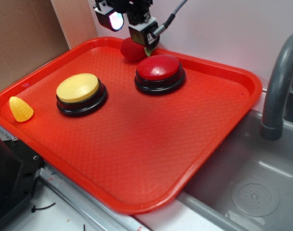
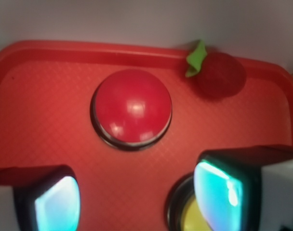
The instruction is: Push the red button.
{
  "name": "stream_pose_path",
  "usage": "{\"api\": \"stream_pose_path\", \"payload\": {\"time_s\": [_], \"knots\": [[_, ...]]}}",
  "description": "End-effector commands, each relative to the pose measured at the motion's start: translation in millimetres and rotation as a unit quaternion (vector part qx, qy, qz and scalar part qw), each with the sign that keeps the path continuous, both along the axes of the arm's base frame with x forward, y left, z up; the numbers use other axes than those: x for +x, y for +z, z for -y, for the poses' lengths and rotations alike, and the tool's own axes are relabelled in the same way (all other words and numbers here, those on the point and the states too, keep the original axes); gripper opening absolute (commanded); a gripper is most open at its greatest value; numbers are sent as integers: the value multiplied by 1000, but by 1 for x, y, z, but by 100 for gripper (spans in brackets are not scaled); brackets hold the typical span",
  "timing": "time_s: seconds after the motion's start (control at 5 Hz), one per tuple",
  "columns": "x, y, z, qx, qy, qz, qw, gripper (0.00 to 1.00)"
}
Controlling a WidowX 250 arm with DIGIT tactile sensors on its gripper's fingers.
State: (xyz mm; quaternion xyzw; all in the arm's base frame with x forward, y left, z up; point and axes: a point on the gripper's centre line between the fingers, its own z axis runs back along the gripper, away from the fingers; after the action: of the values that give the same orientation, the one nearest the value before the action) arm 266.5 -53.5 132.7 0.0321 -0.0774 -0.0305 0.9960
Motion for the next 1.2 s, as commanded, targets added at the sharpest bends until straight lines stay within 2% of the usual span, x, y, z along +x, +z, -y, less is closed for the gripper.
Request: {"api": "stream_pose_path", "payload": {"time_s": [0.0, 0.2, 0.4, 1.0], "knots": [[2, 32, -2, -16, 6, 30, 999, 100], [-3, 39, -5, -22, 16, 10, 1000, 100], [-8, 47, -6, -32, 23, 5, 999, 100], [-21, 62, -5, -39, 27, -14, 999, 100]]}}
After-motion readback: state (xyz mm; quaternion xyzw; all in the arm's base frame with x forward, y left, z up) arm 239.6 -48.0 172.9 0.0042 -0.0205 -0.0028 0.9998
